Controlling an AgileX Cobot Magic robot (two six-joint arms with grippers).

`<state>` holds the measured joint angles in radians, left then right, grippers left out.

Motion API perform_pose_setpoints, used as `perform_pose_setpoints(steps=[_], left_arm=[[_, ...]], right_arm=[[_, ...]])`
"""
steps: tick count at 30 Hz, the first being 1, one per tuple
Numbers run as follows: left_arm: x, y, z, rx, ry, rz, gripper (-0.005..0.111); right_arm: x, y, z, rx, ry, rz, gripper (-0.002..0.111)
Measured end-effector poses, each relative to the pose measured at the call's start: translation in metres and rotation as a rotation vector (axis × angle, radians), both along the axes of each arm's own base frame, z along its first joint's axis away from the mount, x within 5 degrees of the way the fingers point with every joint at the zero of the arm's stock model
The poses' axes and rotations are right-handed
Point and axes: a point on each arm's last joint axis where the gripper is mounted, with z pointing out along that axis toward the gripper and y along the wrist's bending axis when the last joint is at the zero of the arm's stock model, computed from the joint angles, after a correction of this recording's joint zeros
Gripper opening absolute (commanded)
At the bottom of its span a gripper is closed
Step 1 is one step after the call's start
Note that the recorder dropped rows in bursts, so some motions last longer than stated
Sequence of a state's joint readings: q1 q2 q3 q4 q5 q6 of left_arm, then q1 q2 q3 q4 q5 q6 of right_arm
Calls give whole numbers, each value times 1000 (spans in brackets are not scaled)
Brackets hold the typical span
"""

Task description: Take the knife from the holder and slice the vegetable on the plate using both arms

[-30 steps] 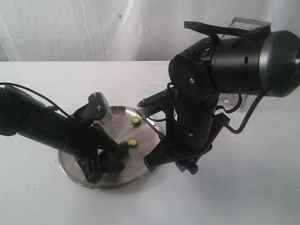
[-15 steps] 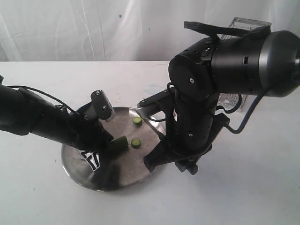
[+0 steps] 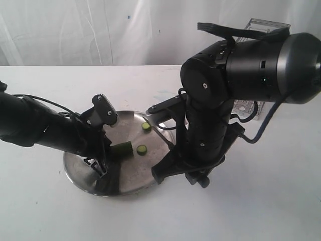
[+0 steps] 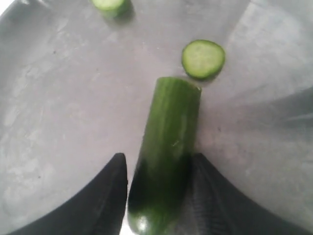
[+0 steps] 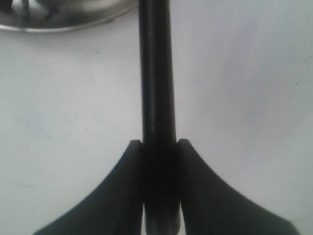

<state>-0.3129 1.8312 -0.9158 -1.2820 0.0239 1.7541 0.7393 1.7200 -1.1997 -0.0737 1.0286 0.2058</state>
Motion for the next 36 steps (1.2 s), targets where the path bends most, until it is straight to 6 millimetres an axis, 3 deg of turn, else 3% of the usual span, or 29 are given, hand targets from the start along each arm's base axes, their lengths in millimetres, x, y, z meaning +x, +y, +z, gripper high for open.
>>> perform_pose_setpoints(steps=[18,24,27,31,36], left_arm=[[4,-7,8,-130,44,69,46],[4,-11,50,-236,-23,75,45],[0,-9,73,-285,-75,114,32],[0,-4,85,-275,-130,161,0],[0,-3,86,-296,-124,185,0]], right_arm=[[-2,2,0,23,21,-18,0],[-2,2,0,26,18,-18,0],[1,4,0,50,-7,-16,0],[4,7,1,85,-42,-14,0],[12,18,-14,128,-61,-8,0]])
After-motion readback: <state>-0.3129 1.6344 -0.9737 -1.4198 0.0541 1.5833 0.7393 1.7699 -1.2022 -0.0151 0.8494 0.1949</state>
